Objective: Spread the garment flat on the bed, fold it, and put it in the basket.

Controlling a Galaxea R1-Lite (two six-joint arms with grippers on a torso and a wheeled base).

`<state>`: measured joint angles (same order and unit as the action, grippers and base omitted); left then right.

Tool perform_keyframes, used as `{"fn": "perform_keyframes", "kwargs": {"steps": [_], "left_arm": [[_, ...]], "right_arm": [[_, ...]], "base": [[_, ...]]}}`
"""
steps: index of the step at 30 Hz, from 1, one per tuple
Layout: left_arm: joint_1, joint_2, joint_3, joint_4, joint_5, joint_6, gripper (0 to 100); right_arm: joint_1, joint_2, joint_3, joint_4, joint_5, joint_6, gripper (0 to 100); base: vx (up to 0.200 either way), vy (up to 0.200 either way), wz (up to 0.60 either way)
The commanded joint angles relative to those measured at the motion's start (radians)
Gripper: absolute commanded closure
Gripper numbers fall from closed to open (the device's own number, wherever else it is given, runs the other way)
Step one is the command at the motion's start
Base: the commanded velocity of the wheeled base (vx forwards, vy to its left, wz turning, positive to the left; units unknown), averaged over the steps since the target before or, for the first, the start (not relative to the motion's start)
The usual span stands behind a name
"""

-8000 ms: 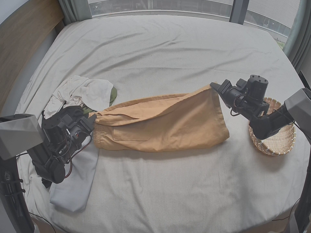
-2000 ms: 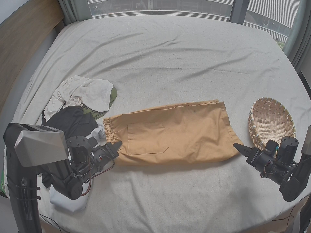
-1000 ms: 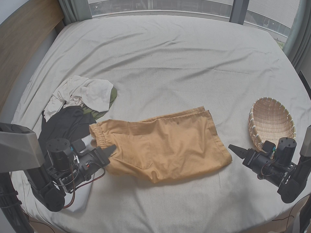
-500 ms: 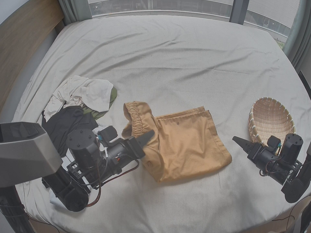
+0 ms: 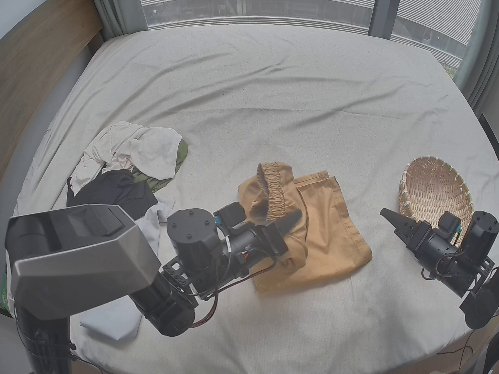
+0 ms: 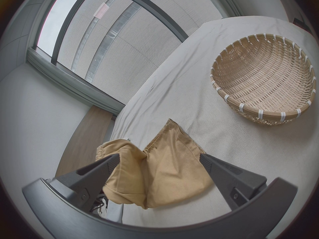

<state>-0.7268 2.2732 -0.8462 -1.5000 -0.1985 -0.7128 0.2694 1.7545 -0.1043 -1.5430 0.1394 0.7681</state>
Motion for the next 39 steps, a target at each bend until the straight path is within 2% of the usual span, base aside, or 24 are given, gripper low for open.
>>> {"fn": "perform_keyframes", "kwargs": {"steps": [1, 8, 18, 19, 24, 27, 29, 34, 39], "left_arm": [[-0.022, 0.045, -0.057, 0.021, -0.012, -0.001, 100], [-0.04, 0.051, -0.18, 0.155, -0.038, -0.001, 100], [-0.031, 0.104, -0.251, 0.195, -0.041, 0.001, 100], [-0.029, 0.103, -0.251, 0.196, -0.041, 0.001, 0], [-0.037, 0.103, -0.284, 0.261, -0.03, 0.004, 0], [-0.051, 0.124, -0.31, 0.327, 0.004, 0.045, 0], [-0.051, 0.146, -0.34, 0.33, 0.033, 0.079, 0], [-0.052, 0.144, -0.356, 0.368, 0.053, 0.084, 0], [-0.028, 0.112, -0.318, 0.36, 0.08, 0.085, 0]], "right_arm": [[0.005, -0.021, 0.006, 0.0, 0.0, 0.005, 0], [0.007, -0.021, 0.005, -0.002, 0.002, 0.031, 0], [0.004, -0.032, 0.003, -0.002, 0.003, 0.031, 0], [0.004, -0.033, 0.003, -0.002, 0.003, 0.031, 0], [0.007, -0.033, 0.001, 0.0, 0.003, 0.031, 0], [0.007, -0.033, 0.001, -0.002, 0.003, 0.031, 0], [0.007, -0.033, 0.003, 0.0, 0.003, 0.03, 0], [0.004, -0.032, 0.005, 0.0, 0.003, 0.031, 0], [0.008, -0.021, 0.014, 0.0, 0.002, 0.031, 0]], "base": [[0.0, 0.0, 0.0], [0.0, 0.0, 0.0], [0.0, 0.0, 0.0], [0.0, 0.0, 0.0], [0.0, 0.0, 0.0], [0.0, 0.0, 0.0], [0.0, 0.0, 0.0], [0.0, 0.0, 0.0], [0.0, 0.0, 0.0]]}}
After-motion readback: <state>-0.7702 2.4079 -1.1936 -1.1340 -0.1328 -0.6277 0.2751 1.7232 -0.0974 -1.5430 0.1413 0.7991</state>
